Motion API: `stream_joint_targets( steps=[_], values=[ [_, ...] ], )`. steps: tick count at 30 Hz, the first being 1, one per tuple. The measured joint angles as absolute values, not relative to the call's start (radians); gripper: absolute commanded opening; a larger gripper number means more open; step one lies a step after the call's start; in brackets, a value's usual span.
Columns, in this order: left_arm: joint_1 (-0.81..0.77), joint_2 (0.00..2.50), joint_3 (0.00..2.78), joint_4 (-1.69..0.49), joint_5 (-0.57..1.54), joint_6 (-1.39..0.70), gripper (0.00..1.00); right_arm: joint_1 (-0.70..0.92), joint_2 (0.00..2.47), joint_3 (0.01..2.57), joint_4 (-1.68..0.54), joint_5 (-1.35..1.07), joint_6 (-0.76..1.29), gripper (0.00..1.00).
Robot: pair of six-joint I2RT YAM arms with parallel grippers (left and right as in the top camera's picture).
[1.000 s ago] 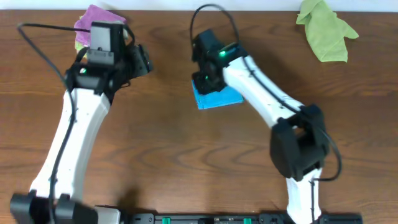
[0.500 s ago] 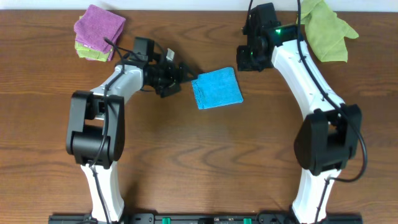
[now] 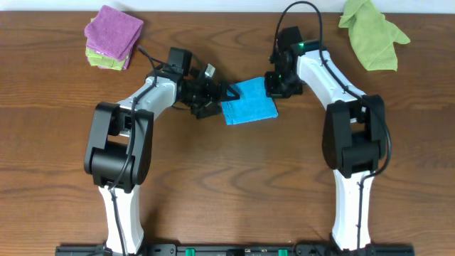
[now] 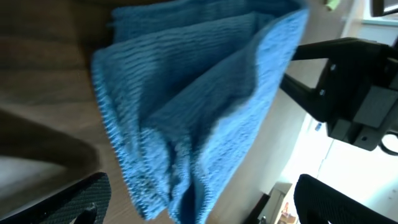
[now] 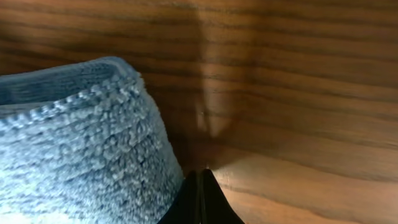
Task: Fold the cloth
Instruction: 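Grasp the folded blue cloth with the left gripper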
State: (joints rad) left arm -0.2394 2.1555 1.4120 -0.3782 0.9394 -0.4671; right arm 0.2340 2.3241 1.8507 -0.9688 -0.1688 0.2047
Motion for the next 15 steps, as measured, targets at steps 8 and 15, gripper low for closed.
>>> stream_joint_targets(
  steps=[8, 15],
  values=[
    [-0.240, 2.157, 1.412, -0.393, 0.883, -0.444, 0.95, 0.247, 2.325, 1.851, -0.955, -0.189, 0.205, 0.01],
    [-0.241, 2.157, 1.399, -0.354, 0.881, -0.446, 0.95, 0.271, 2.325, 1.851, -0.943, -0.230, 0.205, 0.01]
  ],
)
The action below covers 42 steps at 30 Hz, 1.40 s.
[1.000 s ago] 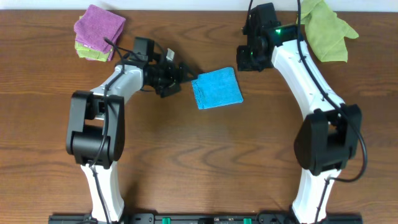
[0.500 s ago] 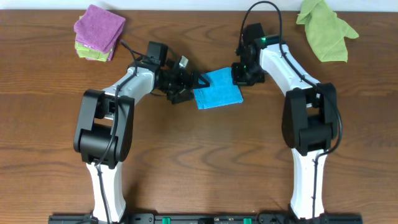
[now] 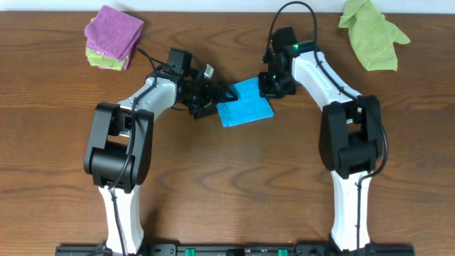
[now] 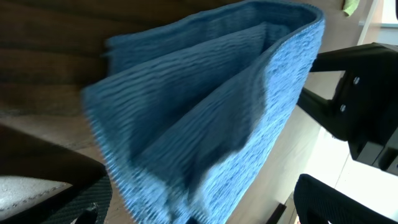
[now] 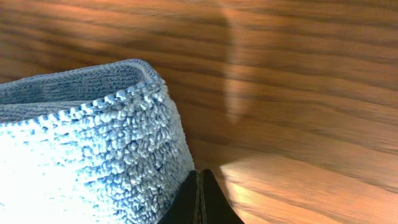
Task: Fold the cloth
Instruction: 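Grasp the folded blue cloth with the left gripper, then carry the folded cloth with the left gripper onto the purple stack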
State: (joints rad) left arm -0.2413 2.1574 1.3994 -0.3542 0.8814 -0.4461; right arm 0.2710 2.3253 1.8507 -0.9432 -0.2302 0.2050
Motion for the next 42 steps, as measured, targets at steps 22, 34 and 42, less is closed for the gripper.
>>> stream_joint_targets(
  steps=[22, 34, 42],
  values=[
    [-0.233, 2.189, 1.256, -0.226, 0.989, -0.532, 0.06, 0.300, 2.326, 1.851, -0.944, -0.304, 0.205, 0.02],
    [-0.124, 2.202, 1.411, -0.152, 0.933, -0.579, 0.06, 0.247, 2.300, 1.850, -0.958, -0.307, 0.204, 0.02],
    [0.051, 2.197, 1.760, -0.080, 0.857, -0.653, 0.06, 0.178, 2.214, 1.850, -0.966, -0.307, 0.203, 0.01]
  ],
)
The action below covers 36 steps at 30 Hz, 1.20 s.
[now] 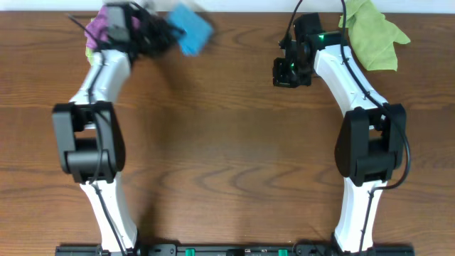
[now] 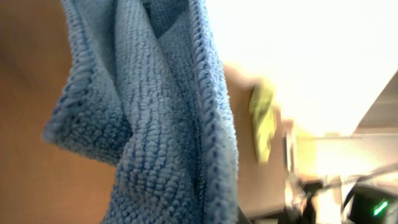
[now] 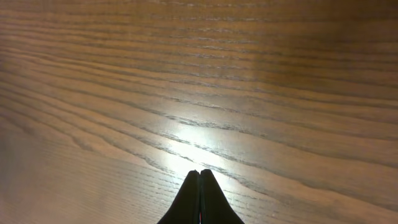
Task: Fold the cloth
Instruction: 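Carry the folded cloth with the left gripper onto the purple stack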
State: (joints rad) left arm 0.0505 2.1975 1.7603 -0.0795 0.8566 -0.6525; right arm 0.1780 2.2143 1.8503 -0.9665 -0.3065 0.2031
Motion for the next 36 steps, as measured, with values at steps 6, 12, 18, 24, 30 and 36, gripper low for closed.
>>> stream_joint_targets(
  steps=[6, 12, 18, 24, 30, 36],
  values=[
    [0.228, 2.186, 1.807, 0.098, 0.795, -0.832, 0.06, 0.180, 2.214, 1.850, -0.968, -0.307, 0.201, 0.01],
    [0.316, 2.186, 1.807, 0.063, 0.761, -0.886, 0.06, 0.180, 2.214, 1.850, -0.956, -0.307, 0.201, 0.01],
    [0.289, 2.186, 1.807, -0.031, 0.724, -0.888, 0.06, 0.180, 2.214, 1.850, -0.951, -0.307, 0.201, 0.02],
    [0.290, 2.186, 1.806, -0.136, 0.680, -0.855, 0.06, 0.180, 2.214, 1.850, -0.945, -0.307, 0.201, 0.02],
    [0.296, 2.186, 1.807, -0.220, 0.622, -0.826, 0.06, 0.180, 2.214, 1.850, -0.943, -0.307, 0.201, 0.01],
    [0.303, 2.188, 1.807, -0.363, 0.567, -0.804, 0.95, 0.180, 2.214, 1.850, -0.937, -0.307, 0.201, 0.02]
  ],
)
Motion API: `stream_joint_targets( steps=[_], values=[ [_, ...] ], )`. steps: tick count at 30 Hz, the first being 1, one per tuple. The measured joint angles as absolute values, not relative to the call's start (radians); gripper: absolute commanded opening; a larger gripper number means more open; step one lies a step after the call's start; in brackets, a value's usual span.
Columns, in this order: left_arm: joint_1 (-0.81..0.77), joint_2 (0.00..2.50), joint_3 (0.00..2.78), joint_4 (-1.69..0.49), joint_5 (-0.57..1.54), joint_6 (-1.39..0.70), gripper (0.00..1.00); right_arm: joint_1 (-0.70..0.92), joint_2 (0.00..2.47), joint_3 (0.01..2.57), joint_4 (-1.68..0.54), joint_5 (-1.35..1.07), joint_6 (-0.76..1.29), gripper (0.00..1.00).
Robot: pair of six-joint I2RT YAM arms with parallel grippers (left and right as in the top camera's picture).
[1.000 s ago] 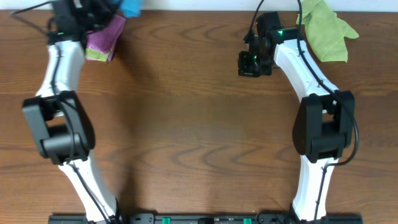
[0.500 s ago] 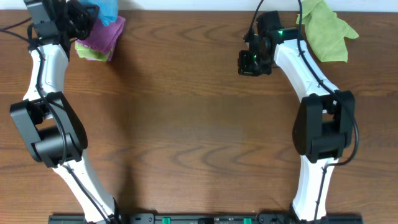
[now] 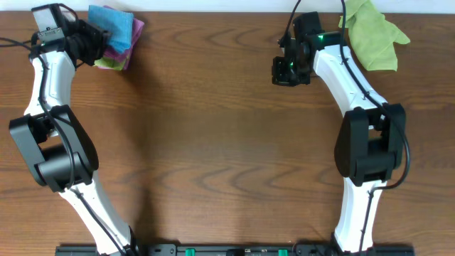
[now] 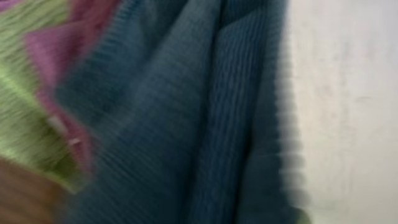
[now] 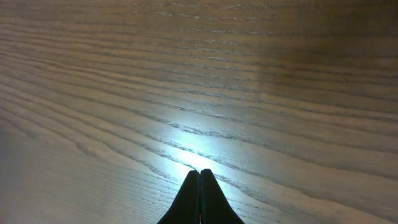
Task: Fold the cloth
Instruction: 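Carry the folded cloth with the left gripper onto the purple stack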
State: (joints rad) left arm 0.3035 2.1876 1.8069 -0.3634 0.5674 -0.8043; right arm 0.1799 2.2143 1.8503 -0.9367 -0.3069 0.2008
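The folded blue cloth lies on top of the purple and green stack at the table's far left corner. My left gripper is at the cloth's left edge. In the left wrist view the blue cloth fills the frame, blurred, and hides the fingers; purple and green cloths show beside it. It looks held still. My right gripper hangs shut over bare wood, its fingertips pressed together with nothing between them.
A crumpled light green cloth lies at the far right corner, behind the right arm. The brown wooden table runs to a white wall along the back edge.
My left gripper carried the blue cloth from the air right of the stack to the left, so it now rests on the purple cloth. The right arm has not moved.
Both grippers were at the folded blue cloth in the table's middle, the right one at its right edge, the left one beside it. Then the left held it aloft near the far left stack while the right had drawn back, shut. Now it lies on the stack.
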Motion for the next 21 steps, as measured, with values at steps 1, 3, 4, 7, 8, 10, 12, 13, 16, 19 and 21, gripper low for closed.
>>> stream_joint_targets(
  steps=[1, 3, 4, 7, 8, 10, 12, 13, 16, 19, 21],
  values=[
    [0.304, 2.188, 1.807, -0.376, 0.561, -0.803, 0.95, 0.180, 2.214, 1.850, -0.937, -0.307, 0.201, 0.02],
    [0.304, 2.188, 1.807, -0.392, 0.548, -0.804, 0.95, 0.180, 2.214, 1.850, -0.937, -0.307, 0.201, 0.01],
    [0.305, 2.188, 1.807, -0.394, 0.545, -0.804, 0.95, 0.180, 2.214, 1.850, -0.937, -0.307, 0.201, 0.02],
    [0.310, 2.188, 1.807, -0.394, 0.542, -0.804, 0.95, 0.180, 2.214, 1.850, -0.938, -0.307, 0.201, 0.01],
    [0.313, 2.188, 1.807, -0.396, 0.542, -0.804, 0.95, 0.180, 2.214, 1.850, -0.939, -0.307, 0.201, 0.01],
    [0.321, 2.188, 1.807, -0.411, 0.542, -0.804, 0.95, 0.180, 2.214, 1.850, -0.946, -0.307, 0.201, 0.01],
    [0.333, 2.188, 1.807, -0.456, 0.542, -0.803, 0.95, 0.180, 2.214, 1.850, -0.952, -0.307, 0.201, 0.01],
    [0.343, 2.188, 1.807, -0.505, 0.542, -0.800, 0.95, 0.180, 2.214, 1.850, -0.957, -0.307, 0.201, 0.01],
    [0.371, 2.188, 1.807, -0.600, 0.542, -0.777, 0.95, 0.180, 2.214, 1.850, -0.973, -0.307, 0.200, 0.01],
    [0.401, 2.188, 1.807, -0.659, 0.526, -0.736, 0.95, 0.180, 2.214, 1.850, -0.976, -0.307, 0.193, 0.01],
    [0.412, 2.186, 1.807, -0.682, 0.488, -0.714, 0.95, 0.180, 2.207, 1.850, -0.979, -0.307, 0.189, 0.02]
  ],
)
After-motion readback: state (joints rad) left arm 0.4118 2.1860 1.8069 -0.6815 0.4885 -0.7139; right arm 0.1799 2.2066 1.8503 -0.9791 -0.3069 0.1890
